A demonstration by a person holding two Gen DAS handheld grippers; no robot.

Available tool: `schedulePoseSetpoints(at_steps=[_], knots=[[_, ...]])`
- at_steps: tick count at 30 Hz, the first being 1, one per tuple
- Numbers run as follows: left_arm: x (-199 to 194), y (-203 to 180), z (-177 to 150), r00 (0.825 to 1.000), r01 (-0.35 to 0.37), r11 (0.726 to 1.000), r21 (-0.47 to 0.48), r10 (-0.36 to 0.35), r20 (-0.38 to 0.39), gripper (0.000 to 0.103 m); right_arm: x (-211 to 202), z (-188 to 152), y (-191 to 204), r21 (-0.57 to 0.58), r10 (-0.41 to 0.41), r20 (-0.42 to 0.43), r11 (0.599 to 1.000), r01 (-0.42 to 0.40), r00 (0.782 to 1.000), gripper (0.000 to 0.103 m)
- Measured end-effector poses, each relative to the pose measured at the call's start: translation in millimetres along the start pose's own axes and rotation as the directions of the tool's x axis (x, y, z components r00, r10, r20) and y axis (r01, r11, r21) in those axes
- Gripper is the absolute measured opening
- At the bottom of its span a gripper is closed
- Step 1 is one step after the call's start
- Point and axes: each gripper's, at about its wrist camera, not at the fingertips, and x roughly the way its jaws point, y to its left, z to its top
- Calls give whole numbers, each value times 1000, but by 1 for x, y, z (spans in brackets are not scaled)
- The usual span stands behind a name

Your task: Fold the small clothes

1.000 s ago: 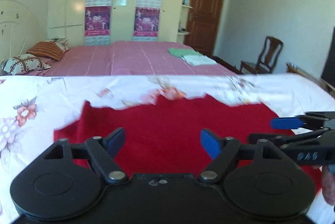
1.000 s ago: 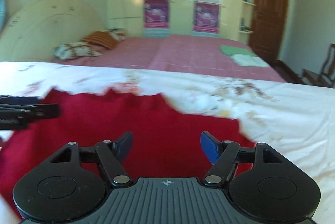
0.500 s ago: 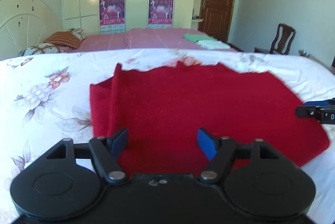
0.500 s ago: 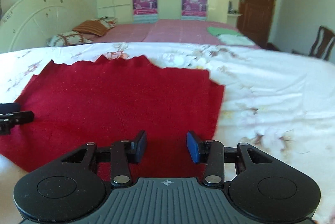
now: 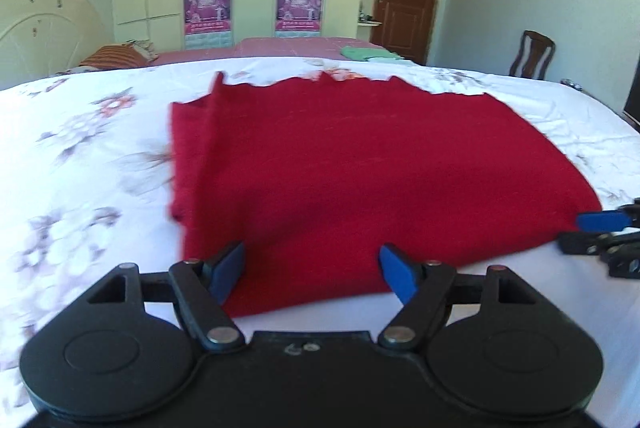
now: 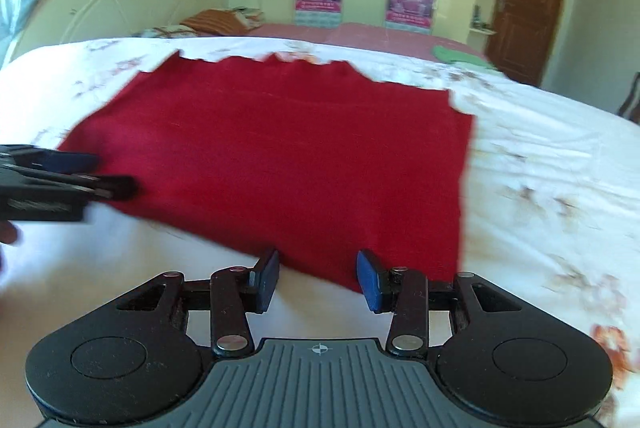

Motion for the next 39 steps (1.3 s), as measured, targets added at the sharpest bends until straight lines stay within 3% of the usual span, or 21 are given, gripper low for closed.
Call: schedulePoseSetpoints(at_steps=[3,6,8,11,14,15,16,17,19,23,26,28,29,30,31,32,33,35,36,37,39], knots=[[-16,10,4,1000,-18,999,-27,18,4,71,-6,-4,-18,38,22,-23,999,-21,1000,42],[-36,26,6,998,-32,995,-98,38,54,72,-36,0,-35,104,16,69,994,-23,998,42],[-34,42,7,999,-25,984,-174,32,37,70,-42,0,-50,160,15,80,987,-28,997,42],[-20,62,5,1000,-14,965,-262,8,-23,48,-33,0,-67,223,33,37,974,-41,999,42],[-10,81,1,998,50,915,-401,-57,-6,39,-26,-3,-77,274,81,26,958,-85,996,41],[-9,85,1,998,47,904,-424,-57,-11,22,-24,-3,-78,282,100,29,954,-104,995,41],[-7,89,1,998,52,893,-447,-66,-16,10,-23,-3,-78,283,115,30,952,-118,993,38],[-4,93,-1,995,81,876,-475,-101,-15,6,-20,-2,-78,276,113,20,954,-114,993,22],[-10,94,0,997,70,873,-482,-80,0,6,-20,-3,-78,256,100,13,961,-100,995,12],[-24,91,1,999,42,906,-422,-34,28,4,-37,-2,-86,252,74,70,963,-89,995,10],[-10,88,-5,999,31,913,-406,-39,-12,6,-28,-7,-88,246,84,11,966,-84,996,10],[-11,86,-2,999,16,921,-390,-27,-21,15,-20,-9,-85,237,79,-11,969,-74,997,10],[-15,87,-1,1000,11,917,-398,-19,-17,29,-21,-8,-85,243,77,-13,967,-71,997,12],[-21,87,0,1000,-4,916,-402,-2,-15,45,-23,-6,-86,251,77,-17,965,-70,997,29],[-30,87,0,1000,-26,918,-397,23,-12,52,-27,-6,-86,254,56,-11,966,-51,998,43],[-40,87,-1,999,-28,919,-393,32,4,52,-35,-6,-86,246,18,16,969,-21,1000,60],[-50,88,-2,1000,-12,915,-404,21,19,50,-45,-7,-87,233,11,61,972,-25,998,59],[-60,87,-10,997,76,869,-489,-73,26,44,-59,-6,-92,239,41,87,969,-61,995,52],[-60,85,-15,993,110,838,-535,-114,25,44,-64,-5,-94,242,58,107,967,-83,993,32],[-57,83,-22,987,150,791,-594,-159,37,44,-68,-3,-93,240,71,118,966,-98,990,24],[-43,78,-35,978,180,682,-709,-201,56,51,-69,3,-89,240,65,126,966,-94,990,20]])
